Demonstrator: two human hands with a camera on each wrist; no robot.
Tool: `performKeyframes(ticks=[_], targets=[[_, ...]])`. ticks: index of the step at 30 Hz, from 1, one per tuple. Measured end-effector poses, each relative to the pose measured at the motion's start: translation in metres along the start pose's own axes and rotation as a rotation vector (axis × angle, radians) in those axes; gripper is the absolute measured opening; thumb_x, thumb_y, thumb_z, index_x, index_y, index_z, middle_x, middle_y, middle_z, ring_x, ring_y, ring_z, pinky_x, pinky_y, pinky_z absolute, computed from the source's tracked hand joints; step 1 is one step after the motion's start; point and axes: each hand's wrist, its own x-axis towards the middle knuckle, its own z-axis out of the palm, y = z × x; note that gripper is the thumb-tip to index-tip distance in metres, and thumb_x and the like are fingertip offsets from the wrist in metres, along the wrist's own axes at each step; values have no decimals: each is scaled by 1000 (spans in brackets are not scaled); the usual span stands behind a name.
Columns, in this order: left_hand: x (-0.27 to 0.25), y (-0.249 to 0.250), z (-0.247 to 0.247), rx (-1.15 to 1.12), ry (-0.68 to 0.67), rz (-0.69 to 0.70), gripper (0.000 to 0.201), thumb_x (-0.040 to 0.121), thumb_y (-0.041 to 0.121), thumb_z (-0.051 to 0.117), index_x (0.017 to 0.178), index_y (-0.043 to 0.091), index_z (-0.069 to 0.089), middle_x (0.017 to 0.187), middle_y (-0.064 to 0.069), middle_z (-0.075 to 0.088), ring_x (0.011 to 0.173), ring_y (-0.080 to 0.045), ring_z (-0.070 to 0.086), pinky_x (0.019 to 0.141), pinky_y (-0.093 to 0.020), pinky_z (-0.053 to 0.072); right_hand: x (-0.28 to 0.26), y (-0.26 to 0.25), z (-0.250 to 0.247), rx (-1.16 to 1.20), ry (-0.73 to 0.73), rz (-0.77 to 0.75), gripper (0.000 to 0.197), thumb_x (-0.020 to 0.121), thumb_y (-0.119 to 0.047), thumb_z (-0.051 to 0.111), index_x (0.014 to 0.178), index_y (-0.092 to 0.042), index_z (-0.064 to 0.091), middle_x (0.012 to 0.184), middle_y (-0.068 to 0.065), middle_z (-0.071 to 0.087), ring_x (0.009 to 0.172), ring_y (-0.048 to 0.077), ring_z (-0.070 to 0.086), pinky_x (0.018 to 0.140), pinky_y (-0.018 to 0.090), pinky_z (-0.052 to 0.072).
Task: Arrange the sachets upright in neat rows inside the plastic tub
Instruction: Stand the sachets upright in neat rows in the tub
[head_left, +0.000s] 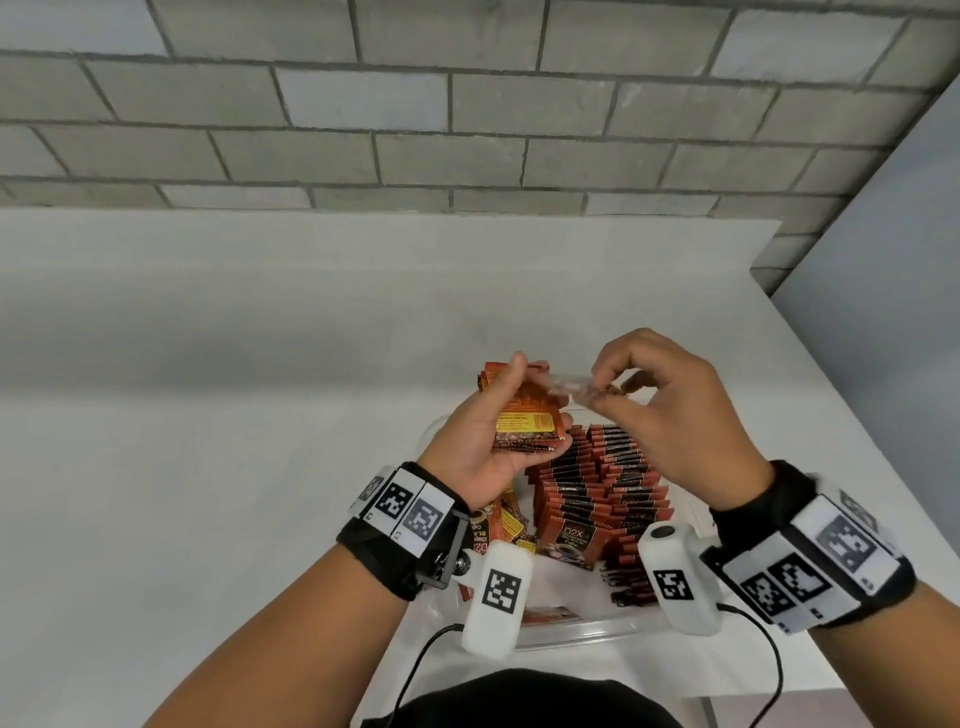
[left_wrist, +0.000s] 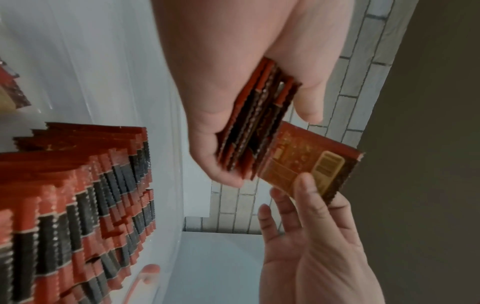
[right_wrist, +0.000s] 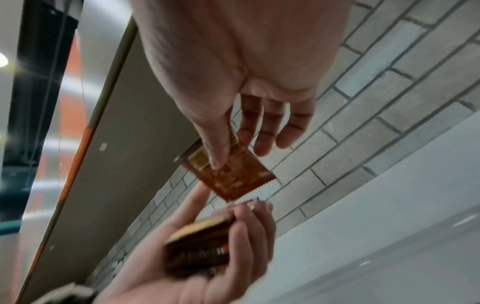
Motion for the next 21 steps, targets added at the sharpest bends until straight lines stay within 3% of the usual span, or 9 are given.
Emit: performKeyframes(ticks=[2, 4, 7, 10, 12, 14, 16, 18, 21], targets=[[0, 2, 2, -49, -27, 21, 35, 82, 19, 65, 115, 9, 59, 100, -15, 69, 83, -26, 69, 75, -40, 57, -5, 4, 4, -67, -103, -39, 14, 71, -19, 80, 75, -21, 68, 91, -6, 56, 92, 14, 55, 81, 24, 42], [2, 3, 1, -50, -47, 48, 41, 81, 5, 60, 122, 5, 57, 98, -15, 71, 83, -25, 70, 74, -37, 57, -8, 8, 4, -122, -155, -43, 15, 70, -33, 78, 81, -23, 74, 96, -8, 54, 98, 15, 51, 85, 23, 39], [3, 4, 2, -24, -15, 80, 48, 77, 4, 57, 125, 0, 54, 94, -15, 71, 80, -25, 70, 69, -33, 58, -9, 8, -1, -158, -174, -61, 24, 74, -46, 65, 86, -29, 76, 103, -7, 55, 103, 13, 47, 86, 15, 33], [3, 3, 3, -1, -2, 95, 41, 76, 4, 58, 116, 0, 58, 91, -15, 70, 78, -24, 69, 69, -33, 57, -10, 7, -1, -150, -154, -66, 26, 78, -43, 63, 93, -26, 75, 105, -5, 56, 100, 8, 49, 83, 10, 34], [3, 2, 4, 28, -11, 118, 42, 75, 2, 61, 117, 4, 58, 94, -15, 70, 81, -24, 69, 70, -33, 57, -7, 6, -1, -150, -119, -7, 31, 83, -40, 64, 110, -25, 67, 108, -6, 56, 97, 2, 52, 80, 9, 37], [4, 0, 5, 73, -24, 125, 47, 74, -2, 65, 120, 9, 59, 103, -16, 69, 89, -27, 68, 77, -37, 56, -2, 3, -1, -169, -136, 78, 43, 85, -37, 64, 126, -27, 55, 113, -9, 55, 95, 3, 55, 79, 15, 44], [4, -2, 6, 110, -41, 114, 50, 72, 0, 65, 120, 11, 60, 105, -16, 69, 93, -29, 67, 82, -41, 53, 4, 1, -2, -148, -177, 154, 46, 86, -33, 65, 129, -27, 53, 105, -11, 58, 87, 4, 61, 75, 15, 48], [3, -4, 5, 134, -72, 96, 45, 72, 1, 65, 116, 12, 62, 101, -13, 70, 91, -28, 67, 78, -39, 56, 9, -1, -5, -83, -179, 206, 34, 85, -26, 68, 119, -26, 61, 93, -9, 62, 76, 8, 65, 71, 19, 53], [0, -7, 4, 170, -150, 58, 32, 75, -2, 62, 103, 12, 66, 96, -11, 71, 88, -26, 69, 77, -39, 58, 14, -2, -7, 61, -84, 264, 19, 83, -18, 71, 101, -24, 66, 83, -2, 66, 70, 23, 68, 73, 42, 58]])
